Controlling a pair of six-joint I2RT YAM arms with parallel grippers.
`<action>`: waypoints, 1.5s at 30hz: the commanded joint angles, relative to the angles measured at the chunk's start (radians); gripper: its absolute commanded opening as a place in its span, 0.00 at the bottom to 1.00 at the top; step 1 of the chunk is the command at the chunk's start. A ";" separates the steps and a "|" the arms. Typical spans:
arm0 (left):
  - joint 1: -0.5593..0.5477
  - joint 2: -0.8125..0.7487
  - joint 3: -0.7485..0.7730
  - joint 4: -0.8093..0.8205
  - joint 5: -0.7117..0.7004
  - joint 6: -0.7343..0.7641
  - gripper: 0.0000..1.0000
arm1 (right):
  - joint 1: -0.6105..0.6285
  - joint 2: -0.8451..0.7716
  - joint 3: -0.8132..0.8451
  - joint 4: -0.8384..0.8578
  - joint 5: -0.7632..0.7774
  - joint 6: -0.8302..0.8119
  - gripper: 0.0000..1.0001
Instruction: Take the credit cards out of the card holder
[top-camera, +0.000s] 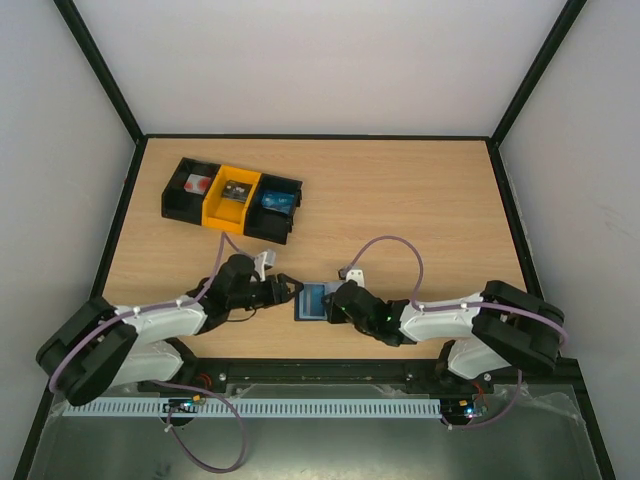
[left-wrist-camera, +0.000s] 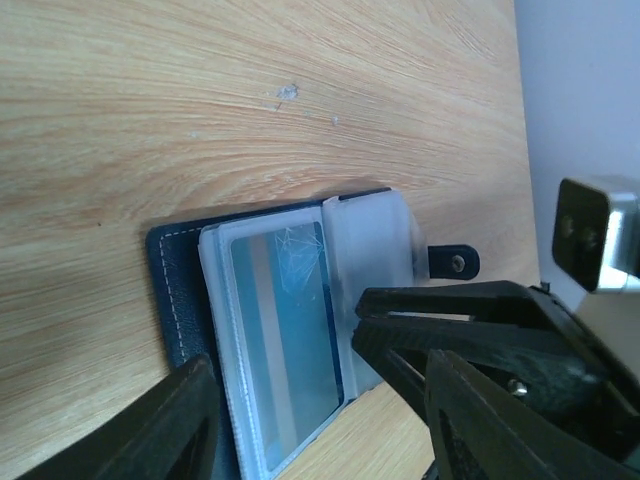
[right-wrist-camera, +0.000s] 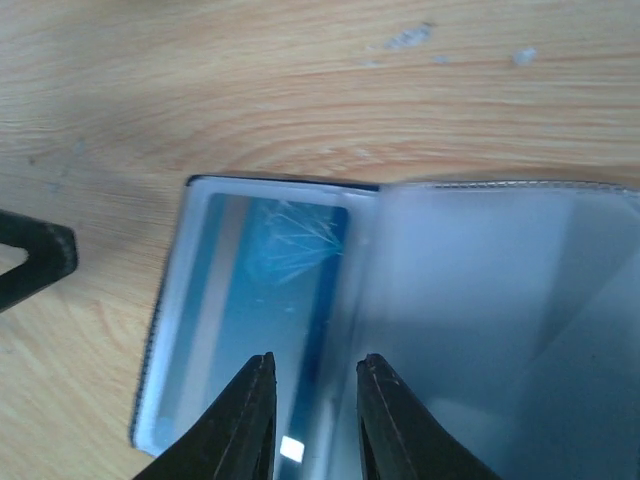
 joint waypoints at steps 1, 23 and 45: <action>-0.022 0.058 -0.016 0.112 0.005 -0.014 0.54 | -0.024 0.032 -0.045 0.099 -0.045 0.012 0.23; -0.084 0.324 -0.030 0.259 0.000 -0.038 0.03 | -0.028 0.002 -0.089 0.136 -0.042 0.038 0.15; -0.102 0.234 -0.006 0.155 -0.024 -0.003 0.03 | -0.032 0.022 -0.085 0.193 -0.058 0.055 0.12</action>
